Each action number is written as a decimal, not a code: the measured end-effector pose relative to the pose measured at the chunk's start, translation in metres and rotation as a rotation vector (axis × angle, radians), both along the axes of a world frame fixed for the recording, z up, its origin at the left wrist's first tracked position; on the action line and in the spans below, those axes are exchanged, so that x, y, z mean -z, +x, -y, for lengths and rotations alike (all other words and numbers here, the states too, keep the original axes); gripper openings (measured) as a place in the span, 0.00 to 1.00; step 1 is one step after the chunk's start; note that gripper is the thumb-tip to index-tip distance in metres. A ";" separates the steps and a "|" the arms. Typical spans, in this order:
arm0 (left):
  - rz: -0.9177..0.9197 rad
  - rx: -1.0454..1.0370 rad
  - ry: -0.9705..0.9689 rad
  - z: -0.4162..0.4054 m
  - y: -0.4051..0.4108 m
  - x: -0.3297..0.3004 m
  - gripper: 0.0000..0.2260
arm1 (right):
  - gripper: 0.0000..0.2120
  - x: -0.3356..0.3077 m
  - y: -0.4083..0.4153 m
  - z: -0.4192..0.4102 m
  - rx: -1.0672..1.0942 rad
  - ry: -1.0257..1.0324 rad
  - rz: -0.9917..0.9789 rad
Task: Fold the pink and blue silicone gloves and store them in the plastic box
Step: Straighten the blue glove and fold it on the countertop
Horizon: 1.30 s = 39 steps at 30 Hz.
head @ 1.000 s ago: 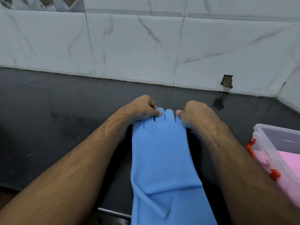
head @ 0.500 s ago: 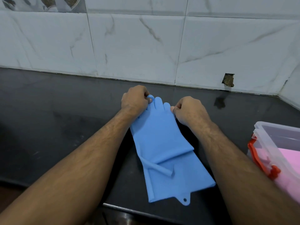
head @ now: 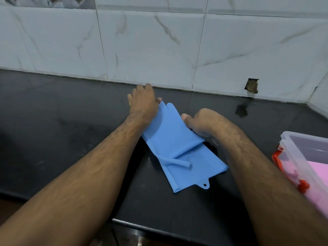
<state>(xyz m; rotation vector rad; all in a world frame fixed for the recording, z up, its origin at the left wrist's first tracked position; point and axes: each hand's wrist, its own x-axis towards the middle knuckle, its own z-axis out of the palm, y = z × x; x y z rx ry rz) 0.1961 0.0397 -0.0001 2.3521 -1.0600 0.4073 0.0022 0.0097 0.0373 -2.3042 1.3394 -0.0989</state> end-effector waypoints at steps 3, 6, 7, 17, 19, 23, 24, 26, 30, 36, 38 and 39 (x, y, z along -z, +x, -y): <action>0.085 0.190 -0.059 0.001 -0.018 -0.011 0.23 | 0.33 -0.004 -0.002 -0.004 0.010 0.002 -0.043; 0.027 0.465 0.030 -0.001 -0.035 -0.014 0.18 | 0.37 -0.007 -0.006 -0.009 -0.030 -0.021 -0.150; -0.015 0.539 0.104 -0.001 -0.038 -0.011 0.17 | 0.38 -0.008 -0.008 -0.011 -0.050 -0.027 -0.176; -0.226 0.428 0.180 -0.016 -0.034 0.010 0.08 | 0.17 -0.007 -0.023 -0.018 -0.279 0.178 0.364; -0.312 0.604 0.198 -0.013 -0.027 0.010 0.15 | 0.17 -0.007 -0.025 -0.018 -0.298 0.094 0.254; -0.406 0.819 0.202 -0.013 -0.024 0.000 0.20 | 0.13 -0.004 -0.023 -0.012 -0.161 0.054 0.231; -0.380 0.825 0.216 -0.013 -0.022 -0.001 0.18 | 0.11 -0.005 -0.022 -0.013 -0.131 0.060 0.187; -0.303 0.833 0.259 -0.010 -0.019 -0.002 0.12 | 0.11 -0.005 -0.024 -0.012 -0.119 0.021 0.015; -0.159 0.826 0.329 -0.007 -0.018 -0.001 0.05 | 0.24 -0.003 -0.024 -0.015 -0.123 -0.001 -0.145; -0.107 0.835 0.193 -0.004 -0.023 -0.002 0.02 | 0.23 0.002 -0.017 -0.014 -0.101 -0.079 -0.089; -0.093 0.830 0.172 -0.003 -0.022 -0.003 0.02 | 0.20 0.003 -0.017 -0.012 -0.099 -0.075 -0.099; -0.085 0.828 0.169 -0.002 -0.021 -0.003 0.02 | 0.20 0.003 -0.017 -0.012 -0.094 -0.074 -0.104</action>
